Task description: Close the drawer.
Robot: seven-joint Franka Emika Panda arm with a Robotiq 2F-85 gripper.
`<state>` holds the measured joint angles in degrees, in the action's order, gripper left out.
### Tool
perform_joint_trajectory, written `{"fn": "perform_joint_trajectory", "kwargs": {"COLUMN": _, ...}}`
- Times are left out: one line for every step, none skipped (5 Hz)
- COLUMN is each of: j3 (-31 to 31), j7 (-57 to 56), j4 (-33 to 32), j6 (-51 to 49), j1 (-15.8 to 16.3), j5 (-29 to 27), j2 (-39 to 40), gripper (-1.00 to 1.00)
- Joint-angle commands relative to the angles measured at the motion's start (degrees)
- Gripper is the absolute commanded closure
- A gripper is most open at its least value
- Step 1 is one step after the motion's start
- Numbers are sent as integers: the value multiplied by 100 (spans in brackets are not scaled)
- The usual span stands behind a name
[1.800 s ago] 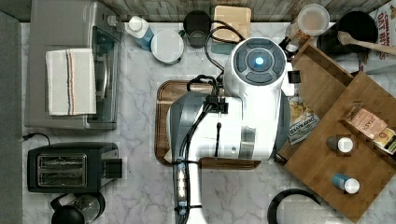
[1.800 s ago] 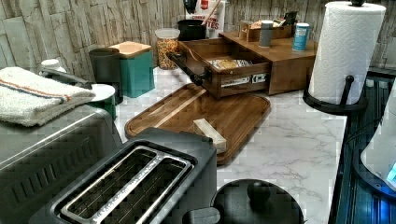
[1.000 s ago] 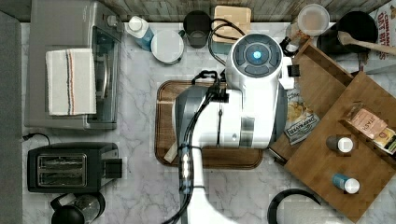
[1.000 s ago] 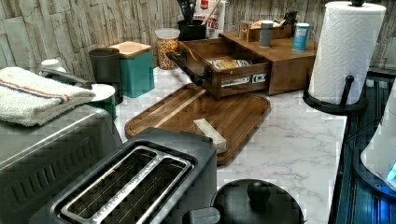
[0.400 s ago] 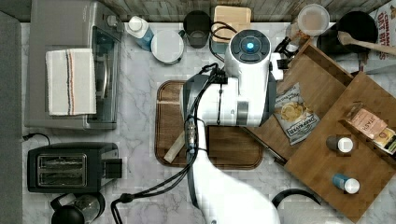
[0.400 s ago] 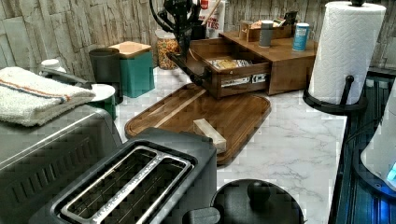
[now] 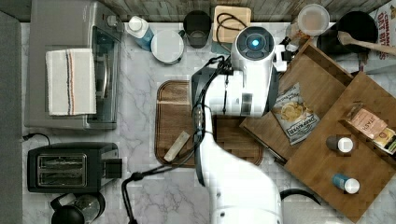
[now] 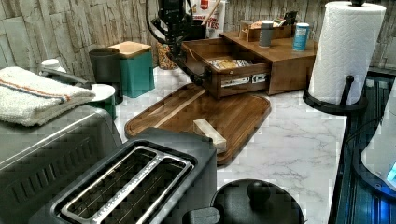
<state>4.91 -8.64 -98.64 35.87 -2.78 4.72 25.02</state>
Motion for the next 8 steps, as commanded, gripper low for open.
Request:
{"fn": "perform_joint_trajectory", "kwargs": {"j3": 25, "j7": -15, "j4": 1771, "j6": 78, "j1": -194, "j5": -183, "j2": 1016, "gripper": 100}}
{"fn": "perform_joint_trajectory", "kwargs": {"j3": -50, "j7": -103, "j4": 2053, "j6": -349, "j1": -334, "j5": -337, "j2": 1268, "gripper": 100}}
{"fn": "perform_joint_trajectory", "kwargs": {"j3": 7, "j7": -99, "j4": 1989, "j6": -250, "j1": -350, "j5": -313, "j2": 1301, "gripper": 100}}
{"fn": "perform_joint_trajectory", "kwargs": {"j3": 131, "j7": -121, "j4": 1832, "j6": -146, "j1": -292, "j5": -194, "j2": 1201, "gripper": 100}}
{"fn": "perform_joint_trajectory", "kwargs": {"j3": 51, "j7": -578, "j4": 1624, "j6": -190, "j1": -549, "j5": -344, "j2": 1055, "gripper": 100}}
{"fn": "perform_joint_trajectory", "kwargs": {"j3": 24, "j7": -1027, "j4": 1163, "j6": -41, "j1": -793, "j5": -405, "j2": 798, "gripper": 100}}
{"fn": "perform_joint_trajectory", "kwargs": {"j3": 19, "j7": -1338, "j4": 636, "j6": 207, "j1": -1058, "j5": -483, "j2": 547, "gripper": 100}}
{"fn": "perform_joint_trajectory", "kwargs": {"j3": 105, "j7": -1708, "j4": 93, "j6": 314, "j1": -1271, "j5": -615, "j2": 289, "gripper": 100}}
